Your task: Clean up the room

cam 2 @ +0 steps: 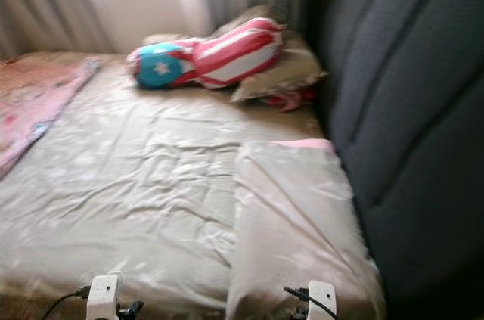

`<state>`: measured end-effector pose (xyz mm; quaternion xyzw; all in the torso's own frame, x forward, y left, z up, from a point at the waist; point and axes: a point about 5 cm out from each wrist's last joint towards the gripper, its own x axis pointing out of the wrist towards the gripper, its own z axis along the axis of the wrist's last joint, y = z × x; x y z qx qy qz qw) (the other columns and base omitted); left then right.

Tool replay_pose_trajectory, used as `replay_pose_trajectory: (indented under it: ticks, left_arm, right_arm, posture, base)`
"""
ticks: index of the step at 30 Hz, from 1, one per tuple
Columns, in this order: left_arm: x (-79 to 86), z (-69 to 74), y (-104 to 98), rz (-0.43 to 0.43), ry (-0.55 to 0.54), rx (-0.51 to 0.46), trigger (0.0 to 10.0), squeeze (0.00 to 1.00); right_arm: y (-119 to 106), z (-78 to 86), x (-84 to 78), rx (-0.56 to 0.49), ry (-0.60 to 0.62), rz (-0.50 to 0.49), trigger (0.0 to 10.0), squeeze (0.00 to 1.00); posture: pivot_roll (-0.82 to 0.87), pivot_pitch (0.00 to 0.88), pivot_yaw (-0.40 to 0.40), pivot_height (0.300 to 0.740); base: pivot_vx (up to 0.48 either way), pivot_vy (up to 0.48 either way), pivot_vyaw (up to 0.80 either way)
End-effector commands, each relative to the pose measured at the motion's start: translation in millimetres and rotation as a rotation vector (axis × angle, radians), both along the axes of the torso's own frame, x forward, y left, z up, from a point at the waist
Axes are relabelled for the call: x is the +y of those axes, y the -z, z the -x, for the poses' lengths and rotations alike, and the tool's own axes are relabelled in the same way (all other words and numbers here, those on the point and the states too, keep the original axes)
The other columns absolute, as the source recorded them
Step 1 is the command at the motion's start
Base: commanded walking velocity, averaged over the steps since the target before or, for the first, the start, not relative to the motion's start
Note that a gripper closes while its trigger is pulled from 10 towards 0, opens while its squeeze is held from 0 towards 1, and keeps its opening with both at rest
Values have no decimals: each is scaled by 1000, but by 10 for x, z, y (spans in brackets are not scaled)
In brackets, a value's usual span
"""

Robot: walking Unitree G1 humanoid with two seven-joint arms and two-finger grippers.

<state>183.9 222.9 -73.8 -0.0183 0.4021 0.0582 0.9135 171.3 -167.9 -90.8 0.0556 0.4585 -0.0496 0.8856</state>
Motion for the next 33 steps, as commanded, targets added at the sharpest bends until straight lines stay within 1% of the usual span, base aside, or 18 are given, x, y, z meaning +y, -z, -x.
replay_pose_trajectory:
  ticks: [1,3,5,6,8,10,15,19,22,26,27,32,33]
  left_arm:
    - [14,28,14,-8,6,14,10000,0]
    - [15,35,17,-9,6,17,10000,0]
    - [14,37,19,-9,6,19,10000,0]
    - [13,39,21,-12,6,22,10000,0]
    - [12,34,20,-13,5,23,10000,0]
    - [10,25,17,-13,5,23,10000,0]
    - [1,-2,7,-8,10,20,10000,0]
    - [-3,-39,-10,-9,12,13,10000,0]
    - [-48,-77,-19,-7,16,5,10000,0]
    - [-169,-53,23,-2,22,26,10000,0]
    - [-204,-55,29,-1,26,30,10000,0]
    - [-256,-89,21,1,33,25,10000,0]
    - [-279,-115,11,2,36,20,10000,0]
  right_arm:
    - [13,24,20,10,2,-3,10000,0]
    - [21,41,29,18,-30,11,10000,0]
    - [25,51,30,21,-36,13,10000,0]
    - [32,70,5,28,0,6,10000,0]
    - [34,75,-16,32,16,8,10000,0]
    - [28,63,-18,28,-3,15,10000,0]
    - [23,55,-15,15,-3,5,10000,0]
    - [20,50,-17,14,-17,17,10000,0]
    - [12,32,2,6,-46,18,10000,0]
    - [8,20,23,2,-53,16,10000,0]
    - [8,19,19,4,-33,17,10000,0]
    - [8,18,8,5,-32,23,10000,0]
    - [10,24,0,6,-31,23,10000,0]
  posture:
    - [38,0,-4,740]
    - [40,0,-3,740]
    - [40,0,-3,740]
    - [46,0,-5,740]
    - [45,0,-4,740]
    - [45,0,-2,740]
    - [54,0,-3,740]
    - [58,0,-3,740]
    - [58,0,0,740]
    - [58,0,0,740]
    - [58,0,0,740]
    - [58,0,1,740]
    - [58,0,1,740]
  base:
    - [0,0,800]
    - [0,0,800]
    - [0,0,681]
    - [0,0,0]
    - [0,0,0]
    - [0,0,0]
    - [0,0,0]
    - [0,391,0]
    - [0,420,0]
    - [0,422,800]
    - [0,420,0]
    - [0,419,0]
    - [0,420,0]
